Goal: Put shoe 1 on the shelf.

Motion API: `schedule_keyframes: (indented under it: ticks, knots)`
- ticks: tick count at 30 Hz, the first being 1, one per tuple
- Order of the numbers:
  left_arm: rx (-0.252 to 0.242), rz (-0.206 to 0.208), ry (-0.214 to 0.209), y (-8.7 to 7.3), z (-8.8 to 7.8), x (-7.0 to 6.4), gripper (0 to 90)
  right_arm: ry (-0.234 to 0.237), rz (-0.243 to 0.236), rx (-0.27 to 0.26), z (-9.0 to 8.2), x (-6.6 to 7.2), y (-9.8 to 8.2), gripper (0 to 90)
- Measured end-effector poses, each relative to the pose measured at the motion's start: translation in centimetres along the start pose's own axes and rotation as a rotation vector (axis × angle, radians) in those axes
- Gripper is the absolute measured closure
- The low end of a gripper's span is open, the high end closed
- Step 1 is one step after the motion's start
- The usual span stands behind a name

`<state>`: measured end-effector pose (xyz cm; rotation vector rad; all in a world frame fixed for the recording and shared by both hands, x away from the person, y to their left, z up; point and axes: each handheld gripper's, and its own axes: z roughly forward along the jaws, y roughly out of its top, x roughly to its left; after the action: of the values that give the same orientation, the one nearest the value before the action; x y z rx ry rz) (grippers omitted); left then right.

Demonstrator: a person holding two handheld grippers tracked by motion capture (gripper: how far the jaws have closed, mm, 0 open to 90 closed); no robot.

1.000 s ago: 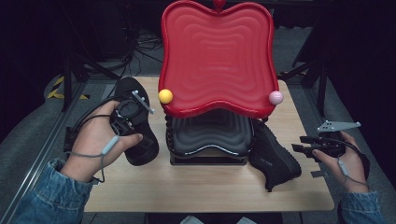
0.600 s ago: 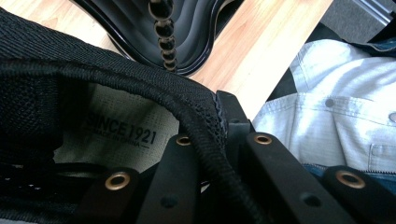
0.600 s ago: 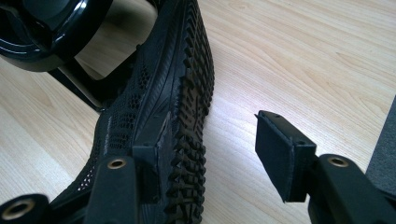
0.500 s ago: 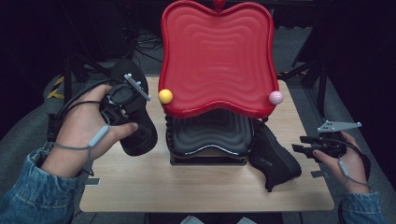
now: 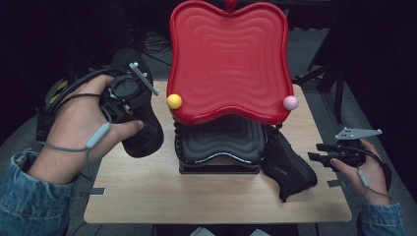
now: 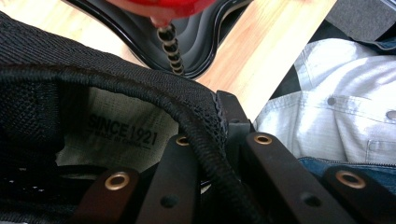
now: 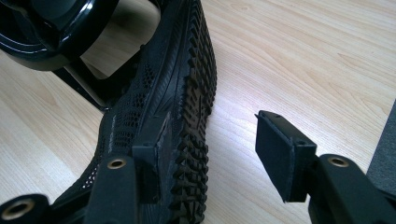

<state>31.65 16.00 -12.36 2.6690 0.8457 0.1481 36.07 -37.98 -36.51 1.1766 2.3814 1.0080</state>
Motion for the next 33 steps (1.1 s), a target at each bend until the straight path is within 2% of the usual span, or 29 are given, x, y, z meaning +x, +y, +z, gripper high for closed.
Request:
schedule_keyframes:
  ticks: [3,9,13,15,19,23,28,33]
  knots:
    - [0.001,0.008,0.011,0.2,-0.5,-0.2,87.4,0.003,-0.004,-0.003,0.0,0.0,0.0,47.1]
    - [-0.059,0.032,-0.007,1.1,-2.6,-0.1,87.5,0.008,-0.004,-0.004,0.0,0.0,0.0,47.1]
    - [-0.06,0.044,0.024,1.8,-3.5,-0.2,87.6,0.008,0.0,-0.011,-0.3,-0.1,0.0,47.1]
    - [-0.063,0.036,0.026,2.0,-3.8,-0.3,87.5,0.005,0.0,-0.012,-0.3,-0.1,0.0,47.1]
    - [-0.083,0.052,0.035,2.6,-4.8,-0.1,87.4,0.003,-0.003,-0.013,-0.3,-0.2,0.0,47.1]
    - [-0.102,0.072,0.068,3.4,-5.9,-0.1,87.6,0.009,0.003,-0.025,-0.7,-0.2,0.0,47.0]
    - [-0.095,0.087,0.084,4.2,-6.1,-0.5,87.5,0.009,0.011,-0.033,-1.1,-0.4,-0.1,47.0]
    - [-0.099,0.111,0.099,5.6,-6.5,-1.5,87.5,0.009,0.006,-0.038,-1.3,-0.4,-0.1,47.0]
